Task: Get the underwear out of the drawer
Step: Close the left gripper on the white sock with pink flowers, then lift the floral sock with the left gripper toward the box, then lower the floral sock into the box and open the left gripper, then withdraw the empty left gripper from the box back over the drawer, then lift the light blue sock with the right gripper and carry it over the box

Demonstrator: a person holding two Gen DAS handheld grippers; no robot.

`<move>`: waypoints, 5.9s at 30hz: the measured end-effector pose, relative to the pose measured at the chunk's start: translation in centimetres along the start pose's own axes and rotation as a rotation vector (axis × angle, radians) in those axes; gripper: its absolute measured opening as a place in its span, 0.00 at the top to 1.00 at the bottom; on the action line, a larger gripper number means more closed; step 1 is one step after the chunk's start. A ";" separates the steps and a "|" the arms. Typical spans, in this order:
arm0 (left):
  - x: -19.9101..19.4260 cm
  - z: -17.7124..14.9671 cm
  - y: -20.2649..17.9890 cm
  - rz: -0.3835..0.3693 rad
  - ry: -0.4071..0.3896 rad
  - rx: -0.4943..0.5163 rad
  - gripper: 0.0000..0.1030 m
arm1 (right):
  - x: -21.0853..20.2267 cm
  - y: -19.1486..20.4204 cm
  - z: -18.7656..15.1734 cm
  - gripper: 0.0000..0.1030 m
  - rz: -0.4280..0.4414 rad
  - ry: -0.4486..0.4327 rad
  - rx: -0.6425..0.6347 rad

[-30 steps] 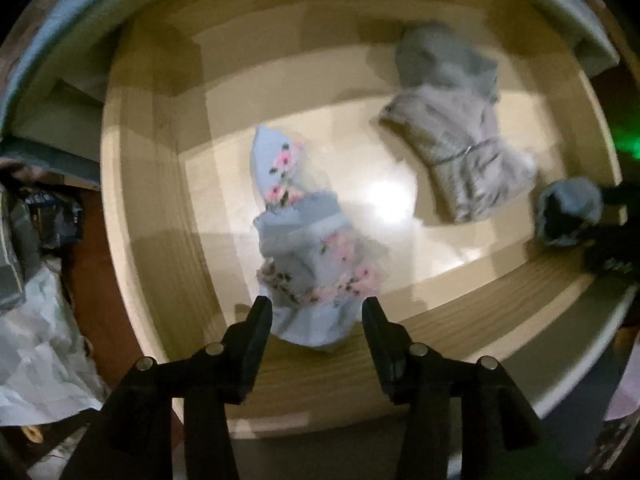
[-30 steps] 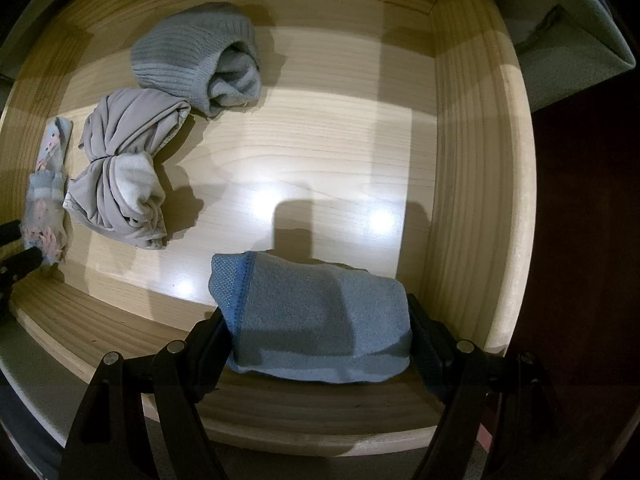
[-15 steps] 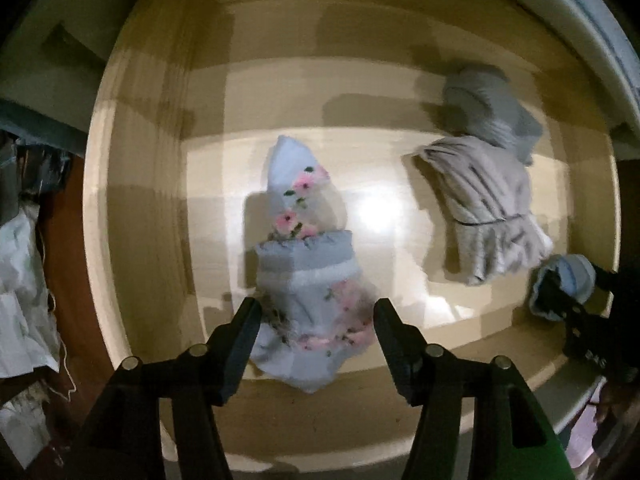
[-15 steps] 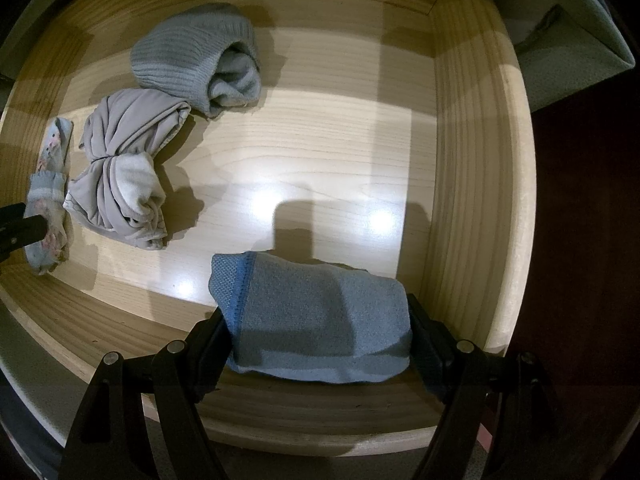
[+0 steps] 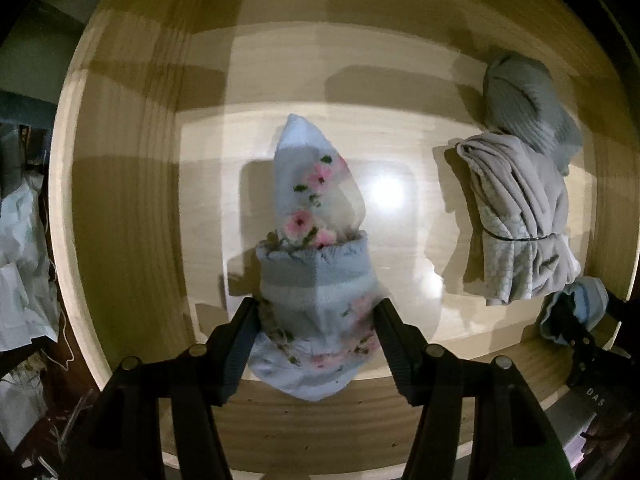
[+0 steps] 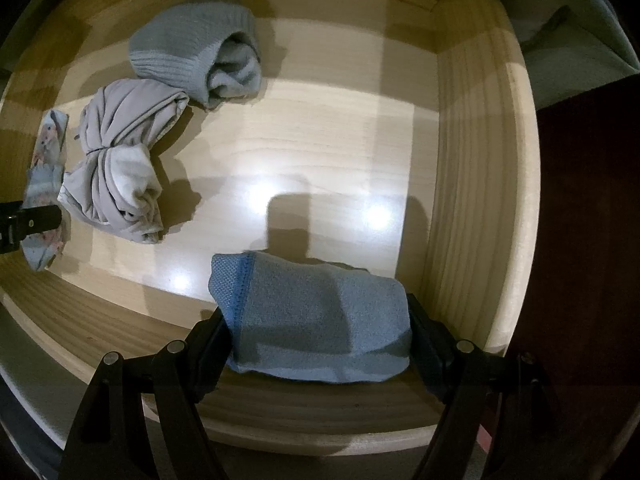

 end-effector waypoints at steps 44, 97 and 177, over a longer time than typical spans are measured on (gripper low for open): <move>-18.1 -9.3 0.9 -0.004 -0.616 0.090 0.75 | 0.4 0.5 -0.2 0.35 -0.035 -0.015 -0.006; -29.1 2.0 -0.3 0.054 -0.818 0.061 0.61 | -1.1 0.3 -1.2 0.41 -0.018 -0.090 -0.008; -8.5 -9.8 2.2 0.015 -0.561 -0.186 0.60 | -8.3 3.6 0.5 0.41 0.019 -0.429 -0.024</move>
Point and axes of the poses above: each gripper's, at about its wrist camera, not at the fingertips, and x roughly the way its jaws point, y to its left, z to its top, the point moved 1 cm from there along x, roughly the way its jaws point, and after that the axes turned 7 degrees about z, right-handed, at the moved point
